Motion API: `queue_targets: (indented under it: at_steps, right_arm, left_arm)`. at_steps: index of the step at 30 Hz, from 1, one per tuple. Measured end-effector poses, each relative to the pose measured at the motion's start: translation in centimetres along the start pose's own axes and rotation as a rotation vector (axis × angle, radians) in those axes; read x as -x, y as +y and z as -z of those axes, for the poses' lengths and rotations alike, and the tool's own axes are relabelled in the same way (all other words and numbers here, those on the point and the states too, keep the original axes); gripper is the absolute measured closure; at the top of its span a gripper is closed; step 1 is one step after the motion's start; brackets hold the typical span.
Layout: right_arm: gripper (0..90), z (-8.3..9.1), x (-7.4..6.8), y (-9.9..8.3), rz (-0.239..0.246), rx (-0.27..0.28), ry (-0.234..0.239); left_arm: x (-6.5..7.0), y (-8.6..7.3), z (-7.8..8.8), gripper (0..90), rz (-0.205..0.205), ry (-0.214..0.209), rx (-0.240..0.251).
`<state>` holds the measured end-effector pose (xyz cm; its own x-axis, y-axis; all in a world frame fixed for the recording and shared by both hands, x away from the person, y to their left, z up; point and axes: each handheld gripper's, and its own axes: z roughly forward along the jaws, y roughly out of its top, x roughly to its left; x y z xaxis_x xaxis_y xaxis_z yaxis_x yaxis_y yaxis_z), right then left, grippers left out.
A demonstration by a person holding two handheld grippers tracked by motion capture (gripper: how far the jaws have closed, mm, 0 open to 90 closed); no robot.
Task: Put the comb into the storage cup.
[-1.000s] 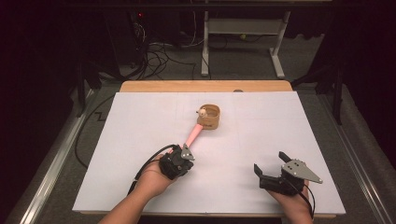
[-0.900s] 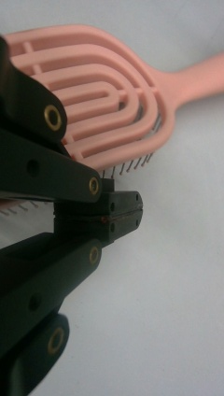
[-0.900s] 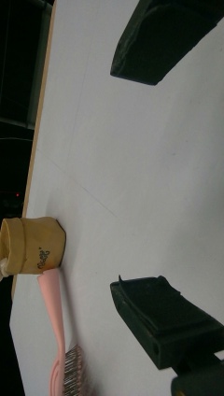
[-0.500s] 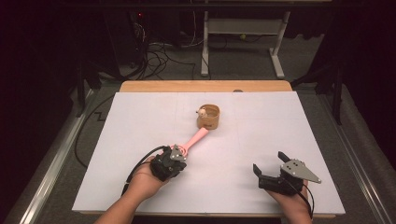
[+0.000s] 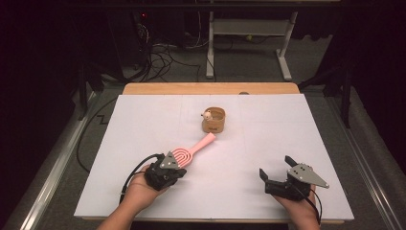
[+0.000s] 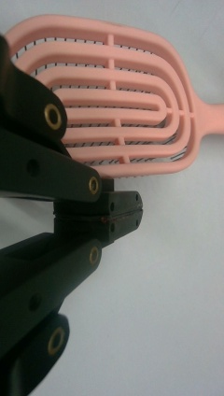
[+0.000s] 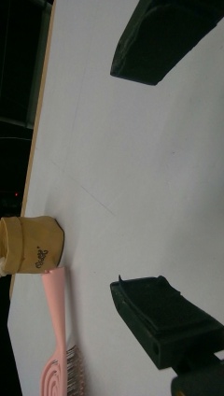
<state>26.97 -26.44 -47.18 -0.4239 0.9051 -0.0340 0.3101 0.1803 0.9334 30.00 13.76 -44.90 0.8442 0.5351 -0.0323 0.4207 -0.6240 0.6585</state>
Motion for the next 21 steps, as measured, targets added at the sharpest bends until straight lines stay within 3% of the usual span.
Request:
queue_targets:
  at_steps: [3, 6, 15, 21]
  right_arm:
    - [1.8, 0.0, 0.0, 0.0, 0.001, 0.000, -0.001]
    - [1.8, 0.0, 0.0, 0.0, 0.002, 0.000, -0.002]
    - [1.8, 0.0, -0.1, 0.0, 0.007, -0.001, -0.003]
    - [1.8, 0.0, -0.1, 0.0, 0.015, 0.000, -0.001]
  left_arm:
    - [0.0, -0.7, 0.8, 87.6, 0.018, -0.024, 0.075]
    - [-0.2, -1.4, 1.7, 85.7, 0.046, -0.018, 0.139]
    - [-2.3, -4.8, 4.1, 69.5, 0.176, 0.094, 0.294]
    - [-3.3, -6.6, 4.7, 56.0, 0.229, 0.138, 0.339]
